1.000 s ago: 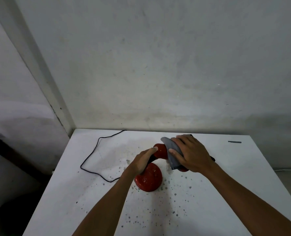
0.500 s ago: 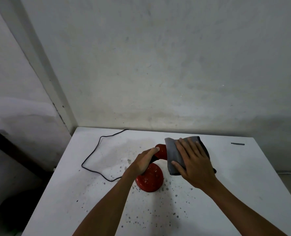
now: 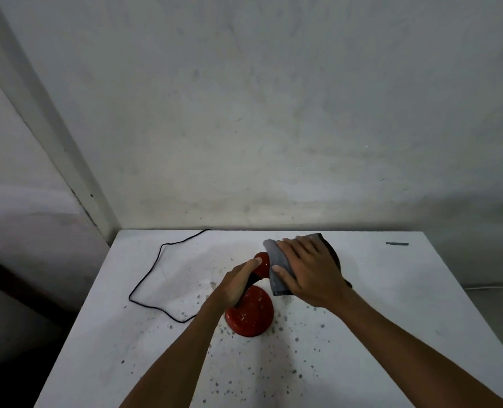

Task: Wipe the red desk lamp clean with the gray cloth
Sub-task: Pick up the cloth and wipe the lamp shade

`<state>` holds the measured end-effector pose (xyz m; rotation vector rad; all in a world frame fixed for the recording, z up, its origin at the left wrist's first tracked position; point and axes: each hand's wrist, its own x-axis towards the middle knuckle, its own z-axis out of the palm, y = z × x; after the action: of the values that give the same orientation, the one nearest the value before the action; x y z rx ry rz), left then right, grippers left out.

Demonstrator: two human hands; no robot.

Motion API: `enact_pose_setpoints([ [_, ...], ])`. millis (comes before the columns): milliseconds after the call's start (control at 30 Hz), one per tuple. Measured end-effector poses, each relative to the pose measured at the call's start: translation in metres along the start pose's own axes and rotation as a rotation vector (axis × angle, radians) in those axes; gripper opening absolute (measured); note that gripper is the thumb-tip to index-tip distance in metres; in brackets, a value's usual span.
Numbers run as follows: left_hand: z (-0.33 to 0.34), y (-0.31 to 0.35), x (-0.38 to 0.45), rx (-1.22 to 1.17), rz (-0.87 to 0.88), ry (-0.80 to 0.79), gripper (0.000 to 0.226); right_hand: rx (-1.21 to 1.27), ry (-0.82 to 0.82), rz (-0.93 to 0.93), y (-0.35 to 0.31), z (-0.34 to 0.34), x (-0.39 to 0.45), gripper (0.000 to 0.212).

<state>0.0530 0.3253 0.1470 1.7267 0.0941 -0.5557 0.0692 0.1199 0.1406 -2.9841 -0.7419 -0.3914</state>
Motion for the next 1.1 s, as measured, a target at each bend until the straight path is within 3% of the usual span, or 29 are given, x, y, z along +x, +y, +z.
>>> enact_pose_setpoints([
  [333,0.0,0.003,-0.004,-0.062,-0.049,0.015,0.02,-0.091,0.2,0.093,-0.027,0.035,-0.044,0.08],
  [533,0.002,0.005,0.002,-0.075,-0.089,0.001,0.017,-0.037,0.169,0.079,0.006,0.029,-0.047,0.092],
  [733,0.001,0.005,0.004,-0.039,-0.095,0.034,0.016,0.03,0.023,0.014,0.021,0.014,-0.022,0.091],
  [933,0.002,0.002,0.005,-0.019,-0.082,0.038,0.036,0.008,-0.055,-0.082,0.017,-0.003,0.007,0.089],
  [1100,0.0,0.0,0.005,-0.001,-0.051,0.048,0.029,-0.032,0.038,-0.089,-0.009,0.003,0.009,0.091],
])
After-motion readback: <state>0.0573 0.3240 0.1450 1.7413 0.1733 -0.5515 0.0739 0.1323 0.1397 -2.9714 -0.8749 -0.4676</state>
